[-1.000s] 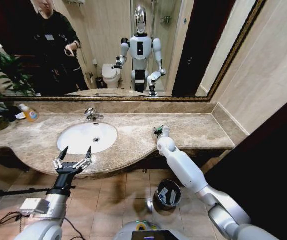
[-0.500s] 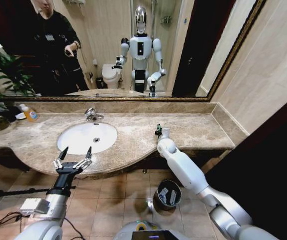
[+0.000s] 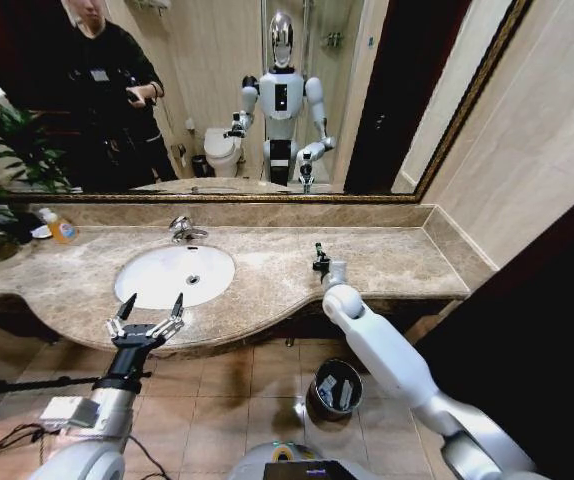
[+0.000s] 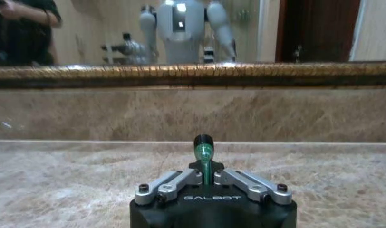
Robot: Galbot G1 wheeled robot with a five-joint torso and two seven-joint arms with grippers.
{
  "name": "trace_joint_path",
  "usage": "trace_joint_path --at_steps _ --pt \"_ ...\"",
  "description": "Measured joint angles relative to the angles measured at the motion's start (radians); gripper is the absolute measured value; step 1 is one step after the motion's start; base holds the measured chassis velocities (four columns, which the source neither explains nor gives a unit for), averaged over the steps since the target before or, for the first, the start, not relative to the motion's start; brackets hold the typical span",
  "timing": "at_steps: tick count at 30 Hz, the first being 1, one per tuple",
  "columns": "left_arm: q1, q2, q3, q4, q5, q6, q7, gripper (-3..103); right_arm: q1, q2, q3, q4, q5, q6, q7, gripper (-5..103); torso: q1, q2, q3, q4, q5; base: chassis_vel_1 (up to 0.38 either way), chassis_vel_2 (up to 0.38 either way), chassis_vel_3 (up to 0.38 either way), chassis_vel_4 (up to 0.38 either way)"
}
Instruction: Pick up the trash from the sink and place it in the trash bin.
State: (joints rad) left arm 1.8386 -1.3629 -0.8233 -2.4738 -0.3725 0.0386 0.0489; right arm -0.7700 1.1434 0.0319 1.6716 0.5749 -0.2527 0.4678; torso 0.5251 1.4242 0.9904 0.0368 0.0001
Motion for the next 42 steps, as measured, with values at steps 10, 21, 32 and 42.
trace_joint_path --at_steps 10,21,32,42 --pt "0.000 0.000 0.000 0.000 0.000 0.000 0.000 100 -0.280 -0.068 0.181 0.216 -0.051 0.081 -0.297 4 0.000 0.000 0.000 0.0001 0.0001 0.000 0.000 0.000 0.000" --pt "0.000 0.000 0.000 0.000 0.000 0.000 0.000 100 -0.611 -0.036 0.293 0.352 -0.107 0.174 -0.537 4 0.000 0.000 0.000 -0.0001 0.0001 0.000 0.000 0.000 0.000" --pt "0.000 0.000 0.000 0.000 0.000 0.000 0.000 100 -0.778 0.029 0.384 0.306 -0.194 0.263 -0.574 4 0.000 0.000 0.000 0.0000 -0.0001 0.000 0.000 0.000 0.000" --pt "0.000 0.000 0.000 0.000 0.000 0.000 0.000 100 -0.785 0.077 0.386 0.083 -0.224 0.260 -0.578 4 0.000 0.000 0.000 -0.0001 -0.0001 0.000 0.000 0.000 0.000"
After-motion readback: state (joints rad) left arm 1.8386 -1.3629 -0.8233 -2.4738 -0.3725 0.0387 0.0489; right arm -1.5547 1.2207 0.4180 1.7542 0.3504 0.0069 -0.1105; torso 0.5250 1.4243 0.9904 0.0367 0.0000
